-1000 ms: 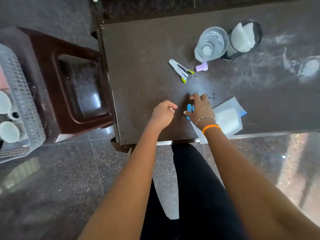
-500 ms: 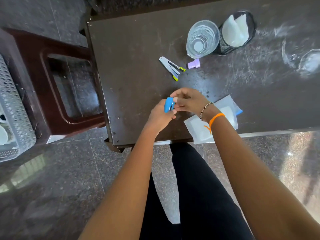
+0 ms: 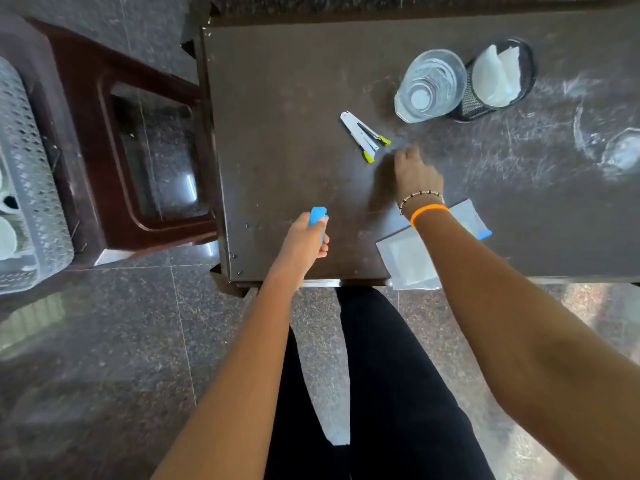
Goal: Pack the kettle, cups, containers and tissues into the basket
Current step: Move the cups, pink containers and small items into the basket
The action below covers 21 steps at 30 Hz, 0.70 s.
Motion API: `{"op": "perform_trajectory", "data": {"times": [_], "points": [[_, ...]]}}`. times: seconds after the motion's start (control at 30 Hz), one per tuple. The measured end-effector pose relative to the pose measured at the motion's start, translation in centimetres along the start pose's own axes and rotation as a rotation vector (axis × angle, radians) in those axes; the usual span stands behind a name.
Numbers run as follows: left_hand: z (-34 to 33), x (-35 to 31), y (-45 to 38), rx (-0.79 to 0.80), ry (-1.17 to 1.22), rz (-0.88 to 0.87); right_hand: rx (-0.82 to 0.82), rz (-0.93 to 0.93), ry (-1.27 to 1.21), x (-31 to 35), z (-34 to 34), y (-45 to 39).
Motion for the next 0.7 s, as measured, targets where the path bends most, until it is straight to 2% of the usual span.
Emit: {"op": "perform_trajectory", "data": {"times": [0.1, 0.17, 0.23, 0.33, 0.4, 0.5, 0.6, 0.7], "points": [[1.0, 1.8, 1.0, 0.014, 0.186, 0.067, 0.018, -0.001, 0.028, 1.2, -0.8, 2.1], [2.0, 2.8, 1.7, -0.027, 0.306, 0.095, -0.015, 0.038, -0.062, 3.1, -1.4, 3.9], [3.6, 3.8, 2.4, -0.065, 0.427, 0.128, -0.020, 0.079, -0.217, 6.3, -2.1, 5.7], [7.2, 5.2, 3.4, -0.102, 0.595, 0.141, -0.010, 0.044, -0.564, 12.5, -2.8, 8.5], [10.7, 5.9, 3.9, -0.156, 0.687, 0.140, 0.057, 0.064, -0.742, 17.1, -3.0, 9.8], [16.9, 6.2, 4.7, -0.246, 0.763, 0.072, 0.108, 0.109, -0.986, 23.6, -2.6, 10.8], [23.5, 6.2, 5.4, -0.330, 0.777, -0.075, 0.044, 0.197, -1.005, 30.2, -1.3, 10.6], [29.5, 5.8, 5.5, -0.416, 0.787, -0.205, 0.081, 0.302, -1.040, 36.8, 0.4, 10.0]]}}
Point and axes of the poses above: each hand's wrist, its own y-axis away from the middle knuckle, its own z-axis out of the back of the hand, x = y × z, the point moved 1 cm from there along -y, towards the middle knuckle, and after that the axes turned 8 degrees about -y, right-handed, at the moved point
